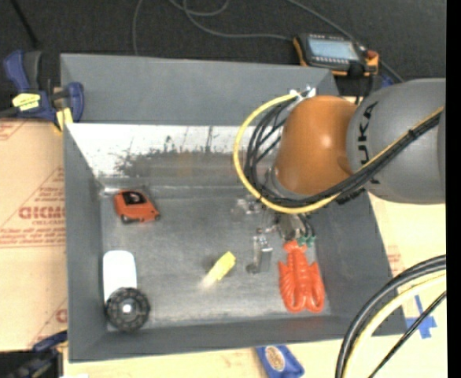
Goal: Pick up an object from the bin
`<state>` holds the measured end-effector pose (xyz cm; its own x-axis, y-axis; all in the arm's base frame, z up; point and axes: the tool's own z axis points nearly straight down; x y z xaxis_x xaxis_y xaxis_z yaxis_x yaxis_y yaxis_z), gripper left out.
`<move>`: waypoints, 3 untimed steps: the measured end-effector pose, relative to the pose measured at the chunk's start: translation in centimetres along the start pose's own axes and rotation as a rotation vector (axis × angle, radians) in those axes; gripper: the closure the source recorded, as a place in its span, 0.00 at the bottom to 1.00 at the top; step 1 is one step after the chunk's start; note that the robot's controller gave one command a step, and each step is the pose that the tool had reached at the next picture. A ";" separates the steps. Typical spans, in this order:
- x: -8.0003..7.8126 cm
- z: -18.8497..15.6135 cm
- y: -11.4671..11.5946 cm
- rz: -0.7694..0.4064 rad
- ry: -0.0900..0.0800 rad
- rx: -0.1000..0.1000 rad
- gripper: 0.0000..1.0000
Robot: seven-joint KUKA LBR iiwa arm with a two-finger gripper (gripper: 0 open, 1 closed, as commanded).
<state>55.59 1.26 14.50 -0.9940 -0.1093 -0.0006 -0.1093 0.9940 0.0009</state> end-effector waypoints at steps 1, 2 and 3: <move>0.7 3.3 2.4 -0.195 -0.005 0.002 0.00; 5.9 6.4 2.5 -0.123 -0.006 0.001 1.00; 5.9 6.4 2.5 -0.124 -0.006 0.001 1.00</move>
Offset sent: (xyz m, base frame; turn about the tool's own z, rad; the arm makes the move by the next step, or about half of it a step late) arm -0.0635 0.0183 -0.0656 -0.1219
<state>49.42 3.07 8.08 -0.9729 -0.2311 -0.0064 -0.2311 0.9729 -0.0002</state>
